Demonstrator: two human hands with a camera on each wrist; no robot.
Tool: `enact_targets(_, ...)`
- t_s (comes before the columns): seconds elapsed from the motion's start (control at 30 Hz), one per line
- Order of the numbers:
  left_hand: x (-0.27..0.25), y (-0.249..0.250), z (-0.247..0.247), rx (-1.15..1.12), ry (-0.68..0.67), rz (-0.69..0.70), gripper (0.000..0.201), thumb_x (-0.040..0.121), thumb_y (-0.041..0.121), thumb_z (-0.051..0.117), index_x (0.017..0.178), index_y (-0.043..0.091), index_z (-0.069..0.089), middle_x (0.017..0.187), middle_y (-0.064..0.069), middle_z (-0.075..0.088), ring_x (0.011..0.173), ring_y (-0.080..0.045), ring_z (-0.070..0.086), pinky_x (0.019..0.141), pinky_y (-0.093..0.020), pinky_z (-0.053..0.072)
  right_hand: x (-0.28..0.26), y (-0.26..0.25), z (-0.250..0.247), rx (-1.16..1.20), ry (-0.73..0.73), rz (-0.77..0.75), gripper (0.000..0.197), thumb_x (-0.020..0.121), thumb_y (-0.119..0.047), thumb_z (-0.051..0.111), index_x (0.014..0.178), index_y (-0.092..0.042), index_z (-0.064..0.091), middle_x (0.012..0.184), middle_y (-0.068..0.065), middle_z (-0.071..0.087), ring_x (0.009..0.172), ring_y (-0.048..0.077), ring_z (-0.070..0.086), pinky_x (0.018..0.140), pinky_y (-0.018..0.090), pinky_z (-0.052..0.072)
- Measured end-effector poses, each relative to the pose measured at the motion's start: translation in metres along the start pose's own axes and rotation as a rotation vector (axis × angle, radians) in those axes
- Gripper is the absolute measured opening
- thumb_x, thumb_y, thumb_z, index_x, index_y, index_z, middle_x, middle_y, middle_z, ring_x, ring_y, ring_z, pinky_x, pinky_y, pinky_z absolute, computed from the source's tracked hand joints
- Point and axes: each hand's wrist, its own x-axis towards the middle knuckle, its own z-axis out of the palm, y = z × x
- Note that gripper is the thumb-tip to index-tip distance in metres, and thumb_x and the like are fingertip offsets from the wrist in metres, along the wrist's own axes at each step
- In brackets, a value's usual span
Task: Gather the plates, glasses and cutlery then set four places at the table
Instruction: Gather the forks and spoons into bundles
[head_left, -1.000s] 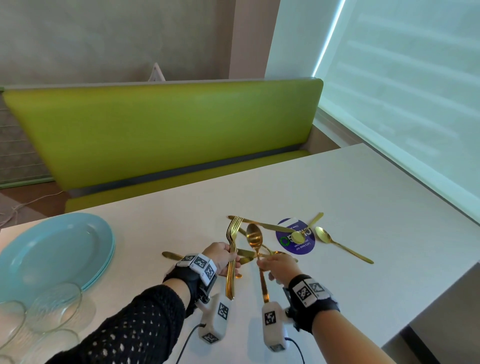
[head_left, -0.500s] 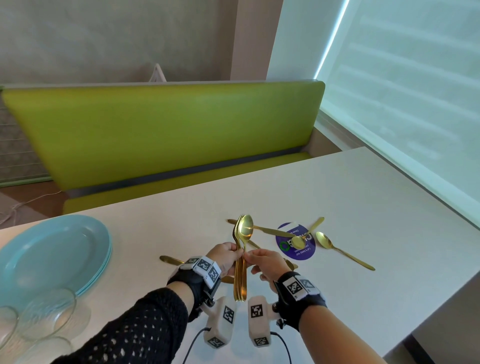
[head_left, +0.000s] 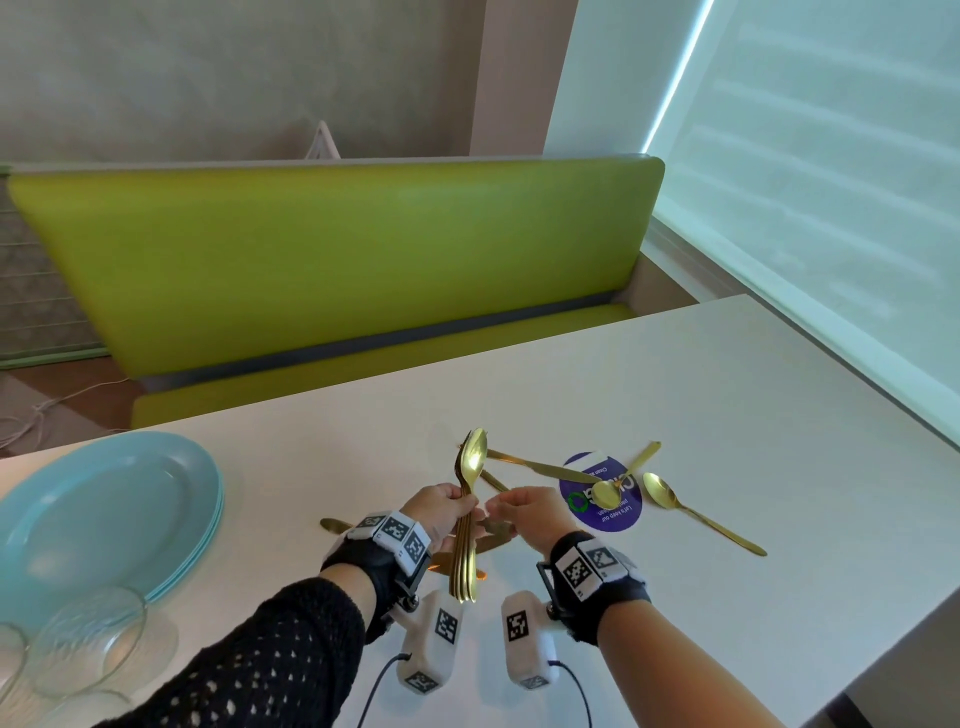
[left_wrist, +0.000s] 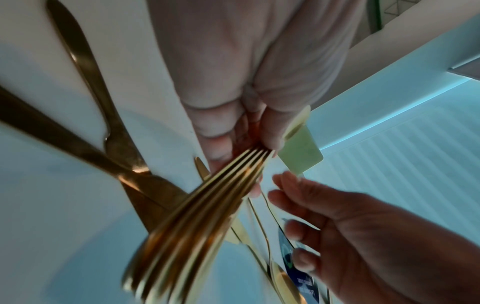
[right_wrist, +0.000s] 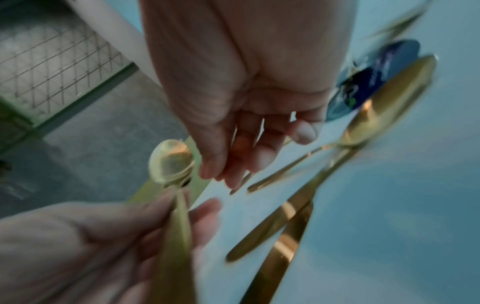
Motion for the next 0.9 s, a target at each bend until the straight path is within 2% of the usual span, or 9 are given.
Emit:
enact_targets(0.07,0.001,0.003,-0.004,-0.004,0.039,0.008,0.018,0.099,0.010,0.043,0.082,0.010,0.050,0.074,-0.007,0.062,0.060,-0.018,0.059,0.056,-0.027,0.051,0.012,0.002,-0.013,-0.247,0.122,0.008,0.010,0.086,-0.021,0.065,0.090,-0.016,0.073,0.088,-0.001,0.071,0.079,0.012,0.061,0.075,0.022,0.050)
enact_targets(0.13,0.003,0.004,-0.009,0.004,0.068,0.021,0.021,0.100,0.010,0.041,0.080,0.010,0.049,0.072,-0.006,0.061,0.059,-0.018,0.058,0.059,-0.027,0.050,0.021,0.005,-0.023,-0.449,0.202,0.052,0.010,0.085,-0.020,0.062,0.088,-0.021,0.072,0.100,0.002,0.071,0.088,0.016,0.062,0.079,0.024,0.050)
enact_targets(0.27,0.003,0.004,-0.017,-0.019,0.088,0.025,0.022,0.100,0.010,0.039,0.079,0.010,0.048,0.072,-0.008,0.058,0.059,-0.020,0.055,0.059,-0.032,0.049,0.031,0.013,-0.025,-0.724,0.177,0.136,0.021,0.087,-0.025,0.060,0.103,-0.016,0.069,0.107,0.002,0.068,0.101,0.020,0.063,0.087,0.031,0.053)
enact_targets(0.4,0.004,0.006,-0.022,-0.020,0.102,0.032,0.019,0.100,0.010,0.040,0.084,0.007,0.049,0.073,-0.009,0.059,0.060,-0.020,0.056,0.062,-0.034,0.051,0.040,0.021,-0.015,-0.843,0.172,0.166,0.025,0.087,-0.031,0.060,0.107,-0.019,0.067,0.107,0.001,0.068,0.102,0.020,0.064,0.083,0.030,0.052)
enact_targets(0.5,0.005,0.007,-0.022,-0.018,0.115,0.035,0.018,0.100,0.011,0.041,0.085,0.008,0.050,0.074,-0.009,0.060,0.061,-0.020,0.057,0.061,-0.033,0.052,0.042,0.022,-0.010,-0.873,0.186,0.170,0.023,0.088,-0.026,0.055,0.105,-0.018,0.068,0.101,0.002,0.070,0.096,0.021,0.065,0.080,0.030,0.053)
enact_targets(0.63,0.003,0.009,-0.020,0.002,0.127,0.044,0.018,0.099,0.011,0.041,0.084,0.010,0.050,0.074,-0.008,0.059,0.061,-0.019,0.056,0.061,-0.032,0.052,0.042,0.022,-0.011,-0.878,0.187,0.155,0.024,0.089,-0.020,0.049,0.105,-0.018,0.068,0.102,0.003,0.070,0.095,0.022,0.065,0.080,0.031,0.054)
enact_targets(0.77,0.005,0.010,-0.021,0.074,0.160,0.068,0.007,0.098,0.009,0.043,0.097,0.006,0.050,0.075,-0.007,0.060,0.062,-0.018,0.056,0.063,-0.031,0.052,0.039,0.016,-0.013,-0.976,0.164,0.076,0.026,0.087,-0.017,0.049,0.104,-0.017,0.070,0.106,0.005,0.068,0.103,0.023,0.061,0.089,0.034,0.051)
enact_targets(0.83,0.006,0.013,-0.022,0.128,0.180,0.101,0.008,0.097,0.009,0.044,0.100,0.005,0.050,0.074,-0.006,0.060,0.060,-0.017,0.056,0.060,-0.029,0.051,0.035,0.007,-0.018,-1.083,0.160,-0.029,0.027,0.090,-0.016,0.047,0.106,-0.016,0.069,0.111,0.005,0.066,0.111,0.024,0.054,0.096,0.034,0.045)
enact_targets(0.9,0.006,0.017,-0.024,0.191,0.216,0.136,0.008,0.097,0.009,0.045,0.099,0.006,0.051,0.074,-0.004,0.061,0.058,-0.015,0.055,0.055,-0.025,0.050,0.027,-0.009,-0.024,-1.229,0.147,-0.187,0.029,0.093,-0.016,0.042,0.107,-0.015,0.067,0.112,0.004,0.064,0.113,0.024,0.047,0.095,0.035,0.039)
